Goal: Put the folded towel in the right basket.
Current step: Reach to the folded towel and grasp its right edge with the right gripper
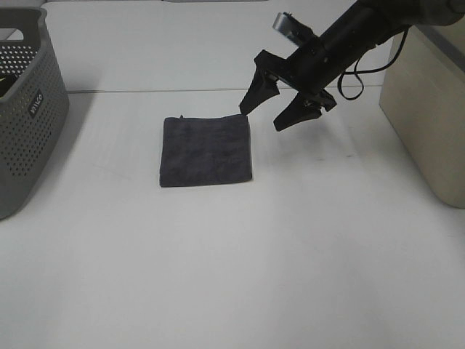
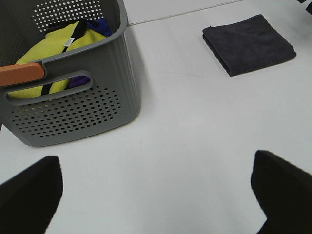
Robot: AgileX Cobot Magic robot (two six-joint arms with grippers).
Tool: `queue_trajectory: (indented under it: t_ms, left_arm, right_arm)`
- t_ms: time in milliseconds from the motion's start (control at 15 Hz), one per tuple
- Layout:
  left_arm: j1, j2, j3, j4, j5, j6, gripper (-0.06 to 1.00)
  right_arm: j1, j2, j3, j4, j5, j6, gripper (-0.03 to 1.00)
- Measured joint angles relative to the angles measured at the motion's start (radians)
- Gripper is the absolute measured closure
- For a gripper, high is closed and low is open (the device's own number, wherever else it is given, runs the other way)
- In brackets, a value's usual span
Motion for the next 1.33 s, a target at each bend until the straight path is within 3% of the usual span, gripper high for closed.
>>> queue_trajectory:
  t_ms: [267,1067,1333]
  left_arm:
    - [0.000,0.000,0.000,0.000,0.000,0.000,-0.04]
    - [0.000,0.000,0.000,0.000,0.000,0.000,-0.04]
    - [0.000,0.000,0.000,0.000,0.000,0.000,-0.04]
  right_arm:
    - [0.000,0.113,-0.068,0.018,-0.016,-0.001,0.23]
    - [0.026,0.200,-0.083,0.056,-0.095,-0.030,0.23]
    - [0.067,0.205,-0.083,0.064,-0.165,-0.049,0.43]
